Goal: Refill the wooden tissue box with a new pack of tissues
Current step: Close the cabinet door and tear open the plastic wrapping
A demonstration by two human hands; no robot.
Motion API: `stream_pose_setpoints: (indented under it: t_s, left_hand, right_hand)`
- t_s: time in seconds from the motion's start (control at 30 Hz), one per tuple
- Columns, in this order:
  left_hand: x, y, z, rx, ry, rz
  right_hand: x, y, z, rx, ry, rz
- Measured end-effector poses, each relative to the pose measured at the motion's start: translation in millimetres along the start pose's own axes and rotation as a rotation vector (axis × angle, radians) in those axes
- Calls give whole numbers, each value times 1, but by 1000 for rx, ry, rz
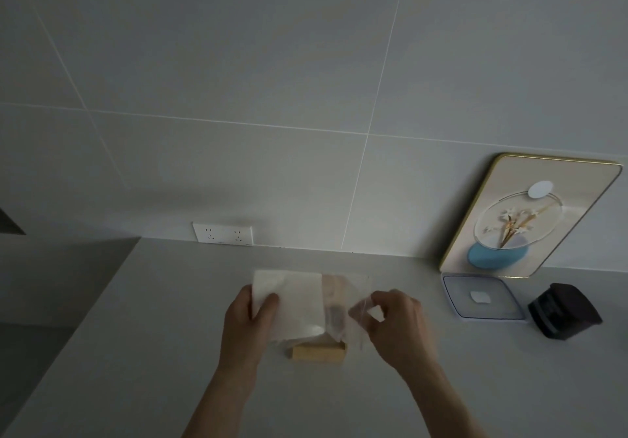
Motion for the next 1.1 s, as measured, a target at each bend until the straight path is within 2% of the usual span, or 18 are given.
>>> stream_pose_setpoints:
  t_s: [0.13,0.2,0.33,0.5,0.63,0.87,0.97,1.03,1.1]
  left_hand:
    - [3,1,-2,36,-7,44]
    - [3,0,-2,44,-8,62]
    - [6,1,-3,49,-24,147]
    - [10,5,-7,76,-48,234]
    - [14,7,-8,87,-74,286]
    - [18,13,-10,51,38,317]
    - [16,12,-11,53,46,327]
    - [14,9,-11,60,29,320]
    - [9,5,-7,62,15,277]
  right_hand:
    - [8,2,10,16,-646,189]
    - [6,5,15,49,-815,250]
    - [13,10,12,47,-877,392]
    - [20,17,9,-26,-828,592]
    - [17,15,17,-3,-864,629]
    - [28,14,27,77,-987,731]
    - [31,13,25,91,-1023,683]
    - [29,10,24,71,-978,564]
    - [33,4,14,165,-938,410]
Point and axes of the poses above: each hand's wrist, its own y-axis away from the middle knuckle, its own x-axis out of the palm, z = x × y, the point moved 5 cm from there along -y, towards the middle knuckle, and after that the axes turned 11 degrees about y, right-handed, at the moved point
